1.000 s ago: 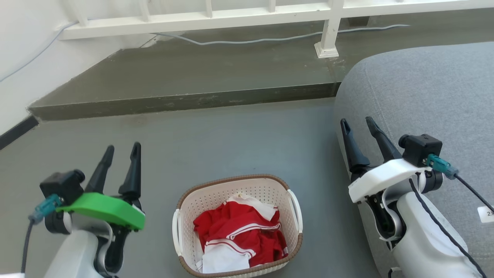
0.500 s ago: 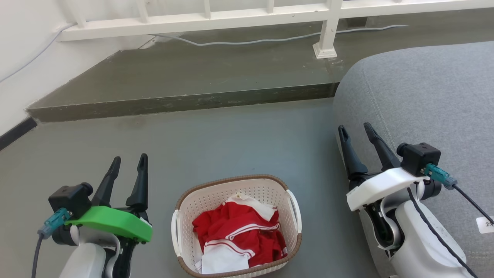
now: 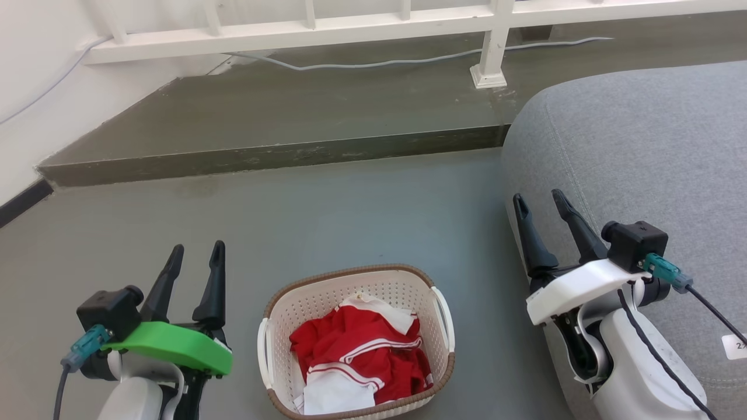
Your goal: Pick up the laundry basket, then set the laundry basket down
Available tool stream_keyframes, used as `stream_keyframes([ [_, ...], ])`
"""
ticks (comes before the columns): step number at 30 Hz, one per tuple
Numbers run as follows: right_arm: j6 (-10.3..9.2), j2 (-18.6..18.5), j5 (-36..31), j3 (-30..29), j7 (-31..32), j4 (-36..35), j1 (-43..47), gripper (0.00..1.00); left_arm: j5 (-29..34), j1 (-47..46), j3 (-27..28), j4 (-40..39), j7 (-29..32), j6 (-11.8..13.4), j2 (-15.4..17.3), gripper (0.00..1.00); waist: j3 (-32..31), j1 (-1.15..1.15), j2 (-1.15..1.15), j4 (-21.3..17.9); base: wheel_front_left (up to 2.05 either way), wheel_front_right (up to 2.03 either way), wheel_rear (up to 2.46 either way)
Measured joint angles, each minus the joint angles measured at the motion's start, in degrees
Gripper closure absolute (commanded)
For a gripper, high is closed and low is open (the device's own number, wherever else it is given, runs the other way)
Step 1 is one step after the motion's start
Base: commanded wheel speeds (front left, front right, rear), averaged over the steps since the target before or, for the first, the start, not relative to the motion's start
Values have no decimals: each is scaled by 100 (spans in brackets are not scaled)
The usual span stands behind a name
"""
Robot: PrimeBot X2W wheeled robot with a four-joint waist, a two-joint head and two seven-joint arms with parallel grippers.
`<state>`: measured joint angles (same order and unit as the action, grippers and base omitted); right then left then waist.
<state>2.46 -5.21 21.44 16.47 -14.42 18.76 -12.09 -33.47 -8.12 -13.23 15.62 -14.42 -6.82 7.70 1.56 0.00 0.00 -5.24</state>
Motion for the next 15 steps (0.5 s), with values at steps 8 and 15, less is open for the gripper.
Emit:
stream_keyframes([
  [8, 24, 31, -59, -59, 0, -1, 88, 0, 48, 24, 31, -8, 0, -5, -93, 0, -21, 0, 0, -12, 0, 0, 0],
  [15, 52, 100, -77, -68, 11, 179, 253, 100, 36, 140, -4, 183, 25, -4, -175, 100, -33, 0, 0, -11, 0, 0, 0],
])
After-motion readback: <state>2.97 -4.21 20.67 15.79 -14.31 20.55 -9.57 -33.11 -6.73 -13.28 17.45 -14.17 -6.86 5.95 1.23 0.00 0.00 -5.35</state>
